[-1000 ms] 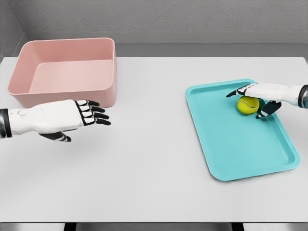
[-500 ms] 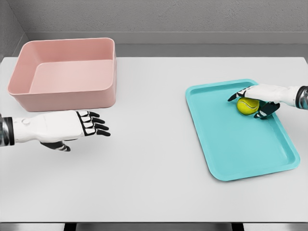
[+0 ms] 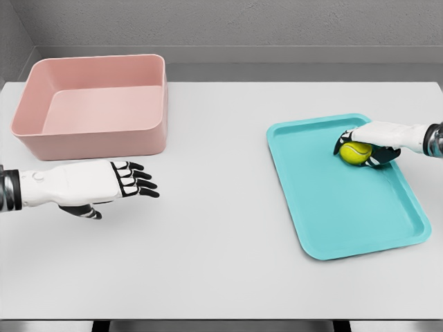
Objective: Put the tennis from the blue tray into the pink basket with both arms
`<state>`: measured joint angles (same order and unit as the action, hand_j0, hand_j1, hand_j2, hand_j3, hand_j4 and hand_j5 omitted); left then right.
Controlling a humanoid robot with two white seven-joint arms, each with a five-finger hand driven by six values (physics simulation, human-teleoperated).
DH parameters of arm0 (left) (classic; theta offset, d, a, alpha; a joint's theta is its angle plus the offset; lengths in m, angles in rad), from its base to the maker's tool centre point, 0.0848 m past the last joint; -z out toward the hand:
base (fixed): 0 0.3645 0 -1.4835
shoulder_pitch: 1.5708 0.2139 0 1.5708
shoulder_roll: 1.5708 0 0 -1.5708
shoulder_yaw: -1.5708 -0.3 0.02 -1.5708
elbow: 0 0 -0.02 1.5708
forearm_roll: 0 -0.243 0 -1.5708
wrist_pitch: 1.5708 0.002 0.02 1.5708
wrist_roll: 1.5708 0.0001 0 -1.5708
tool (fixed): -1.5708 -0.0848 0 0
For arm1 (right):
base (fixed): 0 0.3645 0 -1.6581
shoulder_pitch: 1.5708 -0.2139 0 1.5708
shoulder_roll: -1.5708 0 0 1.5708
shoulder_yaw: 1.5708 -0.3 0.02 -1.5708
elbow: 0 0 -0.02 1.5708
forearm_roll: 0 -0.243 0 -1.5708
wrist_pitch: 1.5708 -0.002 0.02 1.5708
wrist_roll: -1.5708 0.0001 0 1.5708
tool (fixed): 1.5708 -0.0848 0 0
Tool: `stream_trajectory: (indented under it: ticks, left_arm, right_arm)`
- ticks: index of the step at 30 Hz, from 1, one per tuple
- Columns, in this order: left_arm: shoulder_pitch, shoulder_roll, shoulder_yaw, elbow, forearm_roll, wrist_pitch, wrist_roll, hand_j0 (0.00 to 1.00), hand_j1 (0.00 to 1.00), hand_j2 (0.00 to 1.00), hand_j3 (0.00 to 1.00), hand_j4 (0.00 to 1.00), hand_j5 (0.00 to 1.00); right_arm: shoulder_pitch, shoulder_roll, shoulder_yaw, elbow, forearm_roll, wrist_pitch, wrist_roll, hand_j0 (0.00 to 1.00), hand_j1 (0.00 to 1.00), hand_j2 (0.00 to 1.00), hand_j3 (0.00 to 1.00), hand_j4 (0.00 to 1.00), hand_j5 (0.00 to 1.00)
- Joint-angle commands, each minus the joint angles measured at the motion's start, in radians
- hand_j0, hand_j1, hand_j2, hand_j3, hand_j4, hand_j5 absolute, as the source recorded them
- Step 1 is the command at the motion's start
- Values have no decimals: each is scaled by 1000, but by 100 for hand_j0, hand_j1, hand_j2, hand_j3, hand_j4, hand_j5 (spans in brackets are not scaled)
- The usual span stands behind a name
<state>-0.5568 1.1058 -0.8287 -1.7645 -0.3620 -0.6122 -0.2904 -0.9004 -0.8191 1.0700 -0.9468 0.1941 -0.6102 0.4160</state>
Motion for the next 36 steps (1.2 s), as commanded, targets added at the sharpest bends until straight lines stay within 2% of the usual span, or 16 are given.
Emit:
stream_trajectory:
  ticks: [1, 10, 20, 24, 27, 30, 32, 34, 36]
  left_arm:
    - [0, 0, 0, 0, 6, 1, 0, 100, 100, 100, 100, 100, 100]
    - [0, 0, -1, 0, 5, 1, -1, 100, 100, 100, 100, 100, 100]
    - [2, 0, -1, 0, 5, 1, 0, 100, 100, 100, 100, 100, 100]
    - [0, 0, 0, 5, 3, 1, 0, 100, 100, 100, 100, 100, 100]
    - [-14, 0, 13, 89, 9, 1, 4, 100, 100, 100, 100, 100, 100]
    - [-90, -23, 17, 192, 24, 1, 10, 100, 100, 100, 100, 100, 100]
    - [-118, -60, 17, 273, 38, 1, 10, 100, 100, 100, 100, 100, 100]
    - [-138, -89, 17, 307, 40, 1, 10, 100, 100, 100, 100, 100, 100]
    - [-141, -90, 17, 307, 43, 1, 10, 100, 100, 100, 100, 100, 100]
  right_arm:
    - [0, 0, 1, 0, 8, -1, 0, 54, 54, 54, 54, 54, 54]
    - [-28, -9, -10, -21, 5, -1, -5, 54, 54, 54, 54, 54, 54]
    - [-52, -64, -18, -225, 5, -1, -3, 54, 54, 54, 54, 54, 54]
    - [-52, -68, -19, -303, 4, -1, -3, 54, 54, 54, 54, 54, 54]
    - [-52, -77, -19, -352, 4, -1, -5, 54, 54, 54, 54, 54, 54]
    - [-52, -81, -24, -399, 4, -1, -5, 54, 54, 54, 54, 54, 54]
    - [-52, -81, -25, -417, 4, -1, -6, 54, 54, 54, 54, 54, 54]
    - [-52, -81, -24, -438, 4, -1, -6, 54, 54, 54, 54, 54, 54]
    - [-58, -81, -24, -455, 4, -1, -6, 54, 54, 54, 54, 54, 54]
